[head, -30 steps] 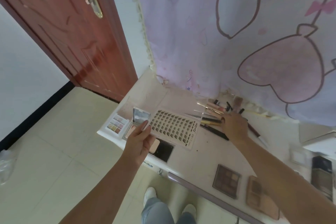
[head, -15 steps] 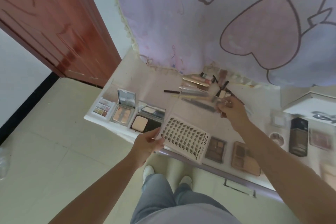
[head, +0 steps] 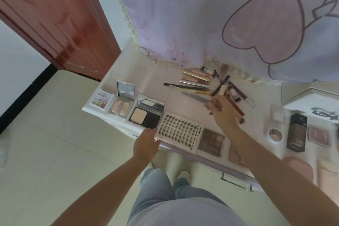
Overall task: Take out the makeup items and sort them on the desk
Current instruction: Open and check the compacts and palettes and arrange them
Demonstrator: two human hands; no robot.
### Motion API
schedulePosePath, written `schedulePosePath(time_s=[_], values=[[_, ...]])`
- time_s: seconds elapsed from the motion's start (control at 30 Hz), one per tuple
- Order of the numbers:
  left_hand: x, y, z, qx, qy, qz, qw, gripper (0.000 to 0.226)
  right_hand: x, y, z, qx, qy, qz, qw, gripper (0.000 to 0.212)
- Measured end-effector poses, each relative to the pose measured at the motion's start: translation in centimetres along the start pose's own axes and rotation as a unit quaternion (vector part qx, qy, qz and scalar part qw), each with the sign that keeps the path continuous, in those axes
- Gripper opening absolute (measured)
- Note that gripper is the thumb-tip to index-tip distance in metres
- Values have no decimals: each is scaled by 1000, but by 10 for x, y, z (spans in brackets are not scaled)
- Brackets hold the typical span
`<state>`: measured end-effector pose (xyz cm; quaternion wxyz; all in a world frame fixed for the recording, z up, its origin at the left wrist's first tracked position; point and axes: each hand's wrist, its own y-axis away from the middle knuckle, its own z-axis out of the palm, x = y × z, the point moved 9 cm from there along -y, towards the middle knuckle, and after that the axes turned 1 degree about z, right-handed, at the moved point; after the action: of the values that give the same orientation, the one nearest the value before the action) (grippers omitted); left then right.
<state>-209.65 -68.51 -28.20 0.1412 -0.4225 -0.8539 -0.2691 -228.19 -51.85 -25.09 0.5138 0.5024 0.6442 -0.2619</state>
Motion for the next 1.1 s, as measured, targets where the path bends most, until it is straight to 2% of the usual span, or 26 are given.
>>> schedulePosePath(time_s=[0.13,0.3,0.53,0.73,0.97,1.1], values=[[2,2,3,1,-73,3,997,38,6,4,1,0,-10,12,1000,9],[4,2,8,-5,-115,11,993,37,11,-5,0,-4,14,26,1000,9],[9,2,11,-11,-155,44,987,38,14,-20,6,-32,62,71,995,37],[9,2,11,-22,-167,58,984,40,19,-21,10,-60,86,86,991,46],[8,-1,9,-21,-177,76,981,41,24,-22,10,-88,195,82,973,51],[10,-2,8,-19,-179,91,979,43,27,-12,3,-120,271,64,953,46]])
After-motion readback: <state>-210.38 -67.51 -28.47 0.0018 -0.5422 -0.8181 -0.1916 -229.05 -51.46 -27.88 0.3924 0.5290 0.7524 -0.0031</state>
